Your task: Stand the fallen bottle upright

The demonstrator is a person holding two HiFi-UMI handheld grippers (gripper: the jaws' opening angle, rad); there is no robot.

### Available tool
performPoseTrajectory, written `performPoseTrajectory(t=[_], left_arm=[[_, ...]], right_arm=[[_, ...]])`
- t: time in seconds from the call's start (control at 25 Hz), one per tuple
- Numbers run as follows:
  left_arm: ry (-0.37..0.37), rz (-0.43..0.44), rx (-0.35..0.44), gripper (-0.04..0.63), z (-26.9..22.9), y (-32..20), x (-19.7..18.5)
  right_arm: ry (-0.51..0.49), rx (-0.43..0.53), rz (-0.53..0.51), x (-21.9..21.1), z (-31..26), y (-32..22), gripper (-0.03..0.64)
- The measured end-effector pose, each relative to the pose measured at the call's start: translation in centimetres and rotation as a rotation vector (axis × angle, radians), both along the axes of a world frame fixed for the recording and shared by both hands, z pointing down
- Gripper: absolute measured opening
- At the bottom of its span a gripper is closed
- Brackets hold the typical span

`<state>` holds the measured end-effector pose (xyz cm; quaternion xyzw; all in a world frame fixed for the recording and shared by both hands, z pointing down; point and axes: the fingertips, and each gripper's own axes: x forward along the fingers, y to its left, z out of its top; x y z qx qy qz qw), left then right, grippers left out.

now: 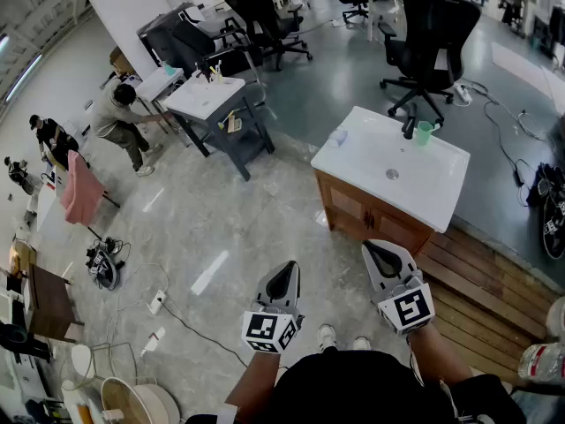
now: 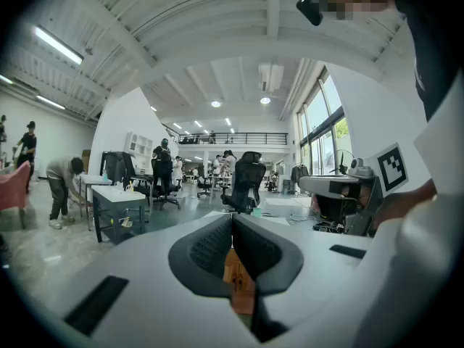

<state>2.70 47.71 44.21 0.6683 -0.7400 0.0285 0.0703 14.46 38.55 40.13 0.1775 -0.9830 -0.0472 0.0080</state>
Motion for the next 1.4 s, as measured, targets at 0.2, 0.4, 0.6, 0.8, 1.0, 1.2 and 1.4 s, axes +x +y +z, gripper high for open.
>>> performPoseTrajectory(t=[0.2, 0.4, 0.6, 0.8, 1.0, 1.2, 1.4], left_arm=[[-0.028, 0.043, 0.024, 0.018, -0.3, 0.3, 0.0], [-0.012, 0.067, 0.029, 0.018, -0.3, 0.8, -0.7], [-0.062, 0.063, 0.029, 0.018, 0.0, 0.7, -2.8], [-0.067, 0.089, 0.034, 0.018, 0.3, 0.3, -5.2], [-0.071, 0.102, 0.031, 0.018, 0.6, 0.5, -8.3], [-0.068, 0.113, 0.020, 0.018, 1.4, 0.6, -11.1], [-0.008, 0.116, 0.014, 0.018, 2.1, -1.3, -12.3]], right_arm=[[0.022, -0.014, 0.028, -0.8, 1.0, 0.5, 0.011], [0.052, -0.053, 0.068, -0.7, 2.1, 1.1, 0.011], [0.008, -0.106, 0.066, -2.8, 2.4, 0.8, 0.014], [-0.008, -0.126, 0.078, -5.7, 2.8, 0.8, 0.015], [-0.010, -0.146, 0.093, -8.6, 3.5, 1.2, 0.014], [-0.007, -0.116, 0.093, -11.0, 3.6, 1.6, 0.015], [0.009, -0.105, 0.093, -11.8, 3.6, 0.1, 0.015]])
